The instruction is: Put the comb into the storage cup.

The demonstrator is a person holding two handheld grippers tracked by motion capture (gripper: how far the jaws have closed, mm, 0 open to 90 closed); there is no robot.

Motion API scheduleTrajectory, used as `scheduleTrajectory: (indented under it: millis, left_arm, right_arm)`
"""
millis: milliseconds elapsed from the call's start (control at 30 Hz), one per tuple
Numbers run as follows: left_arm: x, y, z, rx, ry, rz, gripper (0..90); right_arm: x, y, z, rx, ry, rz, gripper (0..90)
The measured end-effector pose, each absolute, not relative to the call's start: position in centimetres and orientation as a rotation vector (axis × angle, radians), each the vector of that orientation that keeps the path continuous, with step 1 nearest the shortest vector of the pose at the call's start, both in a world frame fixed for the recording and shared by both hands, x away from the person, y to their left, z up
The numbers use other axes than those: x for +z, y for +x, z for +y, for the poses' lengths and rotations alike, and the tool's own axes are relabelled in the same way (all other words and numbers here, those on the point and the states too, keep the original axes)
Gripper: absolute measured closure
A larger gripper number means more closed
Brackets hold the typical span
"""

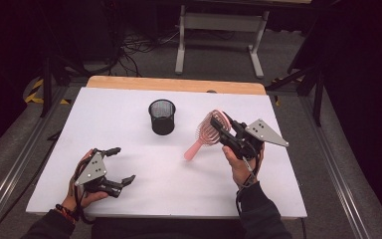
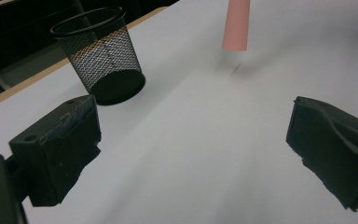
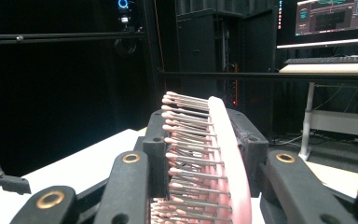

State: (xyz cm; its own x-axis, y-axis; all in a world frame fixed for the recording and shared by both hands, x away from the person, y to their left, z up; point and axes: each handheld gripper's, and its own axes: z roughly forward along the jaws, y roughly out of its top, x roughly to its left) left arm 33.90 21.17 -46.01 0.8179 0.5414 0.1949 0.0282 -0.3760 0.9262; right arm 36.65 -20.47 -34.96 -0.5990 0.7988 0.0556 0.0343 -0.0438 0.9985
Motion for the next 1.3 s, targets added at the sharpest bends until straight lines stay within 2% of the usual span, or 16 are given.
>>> scheduleTrajectory:
  millis: [1300]
  left_arm:
    - [-46.3, 33.3, 24.1, 0.576, 1.855, 0.488, 4.9]
  right_arm:
    - [-31.1, 39.8, -17.8, 1.645, 0.826, 1.634, 64.3]
